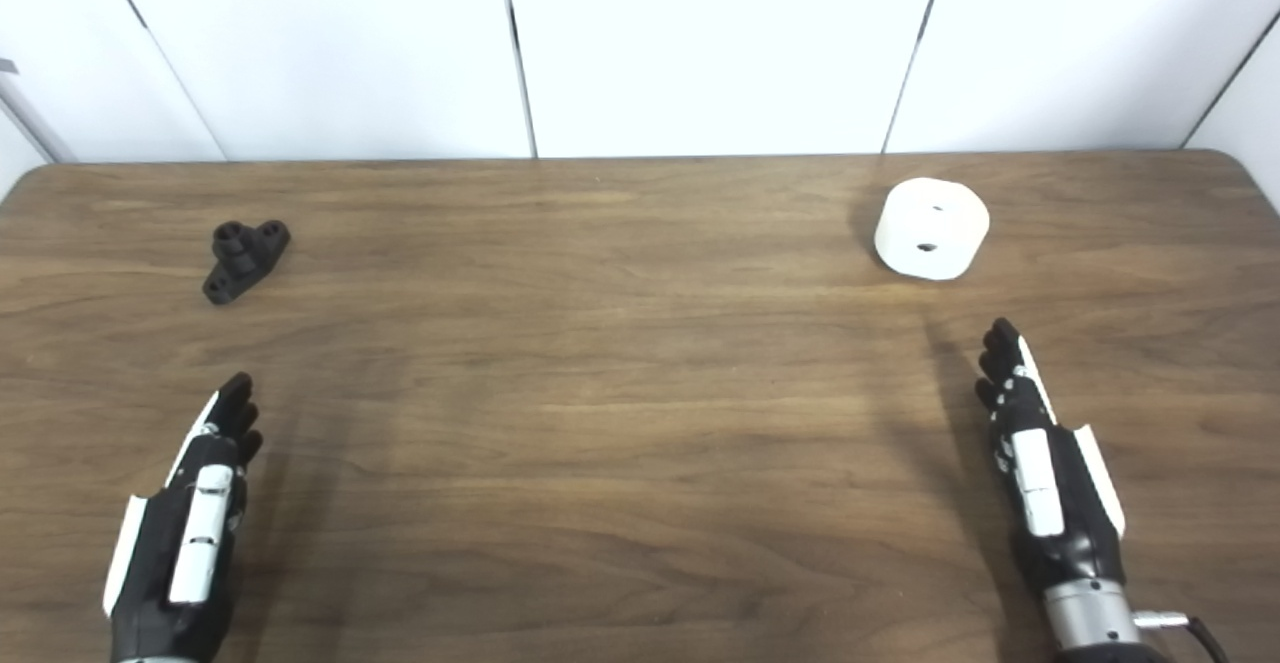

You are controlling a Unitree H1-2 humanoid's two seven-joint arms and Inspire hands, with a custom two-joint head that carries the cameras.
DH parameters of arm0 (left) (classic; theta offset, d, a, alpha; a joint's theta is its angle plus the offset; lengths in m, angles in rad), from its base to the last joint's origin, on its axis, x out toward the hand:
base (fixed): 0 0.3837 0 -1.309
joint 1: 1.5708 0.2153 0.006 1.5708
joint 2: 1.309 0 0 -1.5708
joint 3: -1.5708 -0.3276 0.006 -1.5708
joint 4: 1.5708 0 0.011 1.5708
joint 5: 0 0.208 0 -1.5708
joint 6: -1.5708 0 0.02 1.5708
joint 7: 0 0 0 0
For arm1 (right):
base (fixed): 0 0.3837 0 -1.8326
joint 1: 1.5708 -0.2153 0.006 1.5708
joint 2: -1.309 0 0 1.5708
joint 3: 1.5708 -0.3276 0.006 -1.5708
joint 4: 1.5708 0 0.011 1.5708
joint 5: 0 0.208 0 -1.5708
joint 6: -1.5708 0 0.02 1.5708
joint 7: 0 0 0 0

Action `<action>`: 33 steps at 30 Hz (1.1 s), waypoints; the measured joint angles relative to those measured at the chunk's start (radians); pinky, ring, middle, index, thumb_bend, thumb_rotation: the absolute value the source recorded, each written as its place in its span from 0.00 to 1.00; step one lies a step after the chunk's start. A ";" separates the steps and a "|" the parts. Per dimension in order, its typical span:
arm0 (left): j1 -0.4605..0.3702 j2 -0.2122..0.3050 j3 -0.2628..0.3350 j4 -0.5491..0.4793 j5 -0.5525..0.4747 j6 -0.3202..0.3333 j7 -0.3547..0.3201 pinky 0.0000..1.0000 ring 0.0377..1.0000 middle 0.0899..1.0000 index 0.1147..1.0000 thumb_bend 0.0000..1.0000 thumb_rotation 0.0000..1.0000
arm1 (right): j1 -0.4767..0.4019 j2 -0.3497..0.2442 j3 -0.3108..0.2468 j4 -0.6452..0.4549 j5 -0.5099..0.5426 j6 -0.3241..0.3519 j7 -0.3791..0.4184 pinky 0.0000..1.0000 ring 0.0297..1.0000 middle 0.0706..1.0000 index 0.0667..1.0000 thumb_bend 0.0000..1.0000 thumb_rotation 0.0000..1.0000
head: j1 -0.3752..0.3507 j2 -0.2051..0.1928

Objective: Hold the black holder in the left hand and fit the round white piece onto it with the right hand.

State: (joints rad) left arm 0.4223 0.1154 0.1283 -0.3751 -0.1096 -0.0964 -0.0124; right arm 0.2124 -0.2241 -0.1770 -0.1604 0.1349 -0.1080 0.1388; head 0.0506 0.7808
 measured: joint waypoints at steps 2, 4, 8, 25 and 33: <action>0.000 0.000 0.000 0.000 0.001 0.000 -0.001 1.00 1.00 1.00 0.95 0.51 0.82 | 0.000 0.000 0.000 0.000 0.000 0.000 0.000 1.00 1.00 1.00 1.00 0.67 1.00 | 0.000 0.000; 0.000 0.000 -0.001 0.000 0.001 0.000 -0.001 1.00 1.00 0.99 0.95 0.51 0.81 | 0.000 0.000 0.000 0.000 0.000 0.000 0.000 1.00 1.00 1.00 1.00 0.66 1.00 | 0.000 0.000; 0.000 0.000 -0.001 0.000 0.001 -0.001 -0.001 1.00 1.00 1.00 0.95 0.49 0.83 | 0.000 0.000 0.000 0.001 0.001 -0.001 0.000 1.00 1.00 1.00 1.00 0.65 1.00 | 0.000 0.000; 0.008 -0.004 -0.033 0.024 0.060 -0.068 0.004 1.00 0.99 0.98 0.92 0.52 0.81 | -0.008 -0.038 -0.017 0.046 0.034 -0.055 0.029 1.00 1.00 1.00 1.00 0.65 1.00 | 0.178 -0.109; 0.011 -0.004 -0.064 0.079 0.080 -0.119 0.008 1.00 1.00 0.99 0.94 0.50 0.83 | -0.013 -0.046 -0.020 0.062 0.046 -0.065 0.045 1.00 1.00 1.00 1.00 0.66 1.00 | 0.232 -0.161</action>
State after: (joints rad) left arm 0.4335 0.1116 0.0644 -0.2959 -0.0295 -0.2155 -0.0049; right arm 0.1990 -0.2698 -0.1966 -0.0979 0.1806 -0.1735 0.1836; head 0.2823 0.6197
